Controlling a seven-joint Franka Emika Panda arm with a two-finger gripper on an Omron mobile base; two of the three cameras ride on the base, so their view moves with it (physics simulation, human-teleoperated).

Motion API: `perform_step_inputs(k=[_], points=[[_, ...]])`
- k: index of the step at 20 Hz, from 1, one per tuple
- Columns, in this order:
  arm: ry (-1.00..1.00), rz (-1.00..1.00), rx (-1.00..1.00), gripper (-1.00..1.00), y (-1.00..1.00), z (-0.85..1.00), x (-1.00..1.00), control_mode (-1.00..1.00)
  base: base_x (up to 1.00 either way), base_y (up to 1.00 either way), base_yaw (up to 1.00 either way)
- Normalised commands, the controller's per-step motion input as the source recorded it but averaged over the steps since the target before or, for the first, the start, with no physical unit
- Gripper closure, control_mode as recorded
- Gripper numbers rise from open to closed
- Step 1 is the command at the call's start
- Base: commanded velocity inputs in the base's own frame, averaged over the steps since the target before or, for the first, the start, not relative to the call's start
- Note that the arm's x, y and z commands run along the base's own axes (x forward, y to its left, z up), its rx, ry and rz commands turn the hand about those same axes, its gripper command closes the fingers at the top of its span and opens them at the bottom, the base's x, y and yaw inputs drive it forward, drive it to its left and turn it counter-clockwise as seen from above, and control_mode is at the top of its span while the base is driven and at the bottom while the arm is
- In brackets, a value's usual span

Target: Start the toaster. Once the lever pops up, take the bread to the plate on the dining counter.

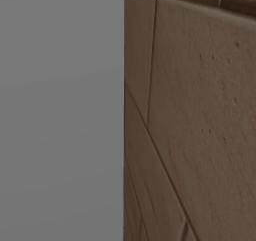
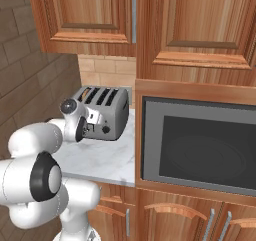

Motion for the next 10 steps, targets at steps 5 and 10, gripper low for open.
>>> perform_step_inputs(k=[5, 10], points=[[0.00, 0.00, 0.00, -1.00, 0.02, 0.29, 0.00, -1.00, 0.00, 0.00, 0.00], [0.00, 0.00, 0.00, -1.00, 0.04, 0.28, 0.00, -1.00, 0.00, 0.00, 0.00]])
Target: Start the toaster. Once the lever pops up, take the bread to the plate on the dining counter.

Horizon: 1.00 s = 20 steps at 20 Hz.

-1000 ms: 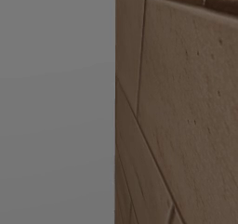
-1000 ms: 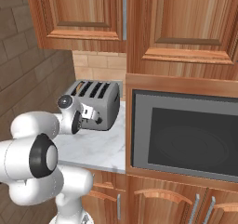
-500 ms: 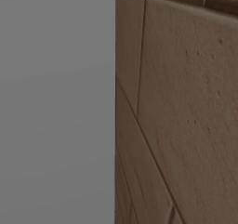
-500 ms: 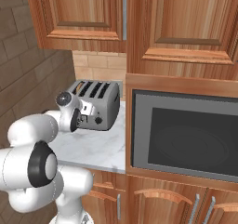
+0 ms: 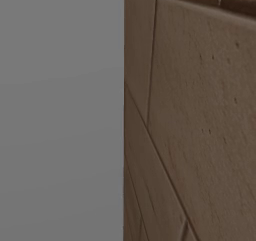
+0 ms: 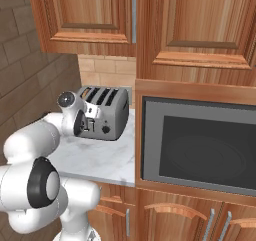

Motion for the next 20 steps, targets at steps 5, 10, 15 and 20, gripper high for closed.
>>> perform_step_inputs(k=[5, 10, 15, 20], points=[[0.00, 0.01, 0.00, -1.00, 0.10, 0.23, 0.00, -1.00, 0.00, 0.00, 0.00], [-0.02, 0.03, 0.00, -1.00, 0.18, 0.17, 0.00, -1.00, 0.00, 0.00, 0.00], [-0.09, 0.09, 0.00, -1.00, 0.05, 0.13, 0.00, -1.00, 0.00, 0.00, 0.00], [-0.14, 0.09, 0.00, -1.00, 0.10, 0.03, 0.03, -1.00, 0.00, 0.00, 0.00]])
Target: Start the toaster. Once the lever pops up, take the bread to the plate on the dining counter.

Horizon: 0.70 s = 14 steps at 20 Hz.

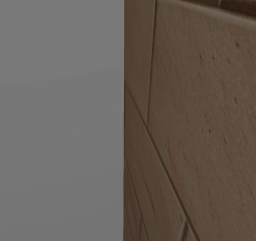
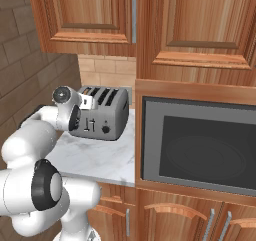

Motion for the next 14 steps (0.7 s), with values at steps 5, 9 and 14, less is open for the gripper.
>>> perform_step_inputs(k=[5, 9, 14], points=[[-0.07, 0.04, 0.00, -1.00, 0.12, 0.17, 0.06, -1.00, 0.00, 0.00, 0.00], [-0.01, 0.00, 0.00, -1.00, 0.06, 0.27, 0.08, -1.00, 0.00, 0.00, 0.00], [0.00, 0.00, 0.00, -1.00, 0.08, 0.12, 0.26, -1.00, 0.00, 0.00, 0.00]])
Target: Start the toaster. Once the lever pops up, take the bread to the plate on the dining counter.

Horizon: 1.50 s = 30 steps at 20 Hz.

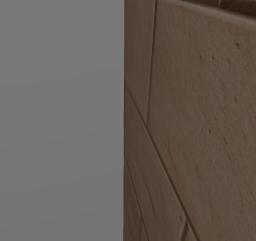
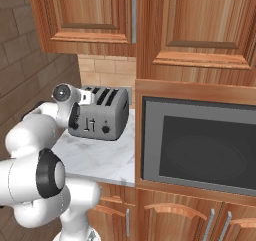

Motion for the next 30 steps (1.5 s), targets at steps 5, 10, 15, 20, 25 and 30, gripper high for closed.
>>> perform_step_inputs(k=[5, 10, 15, 20, 25, 30], points=[[0.00, 0.00, 0.00, -1.00, 0.06, 0.00, 0.25, -1.00, 0.00, 0.00, 0.00], [0.00, 0.00, 0.00, -1.00, 0.11, 0.00, 0.10, -1.00, 0.00, 0.00, 0.00], [0.00, 0.00, 0.00, -1.00, 0.14, 0.00, 0.16, -1.00, 0.00, 0.00, 0.00], [0.00, 0.00, 0.00, -1.00, 0.03, -0.01, 0.15, -1.00, 0.00, 0.00, 0.00], [0.00, 0.00, 0.00, -1.00, 0.00, -0.05, 0.15, -1.00, 0.00, 0.00, 0.00], [0.00, 0.00, 0.00, -1.00, 0.02, -0.09, 0.15, -1.00, 0.00, 0.00, 0.00]])
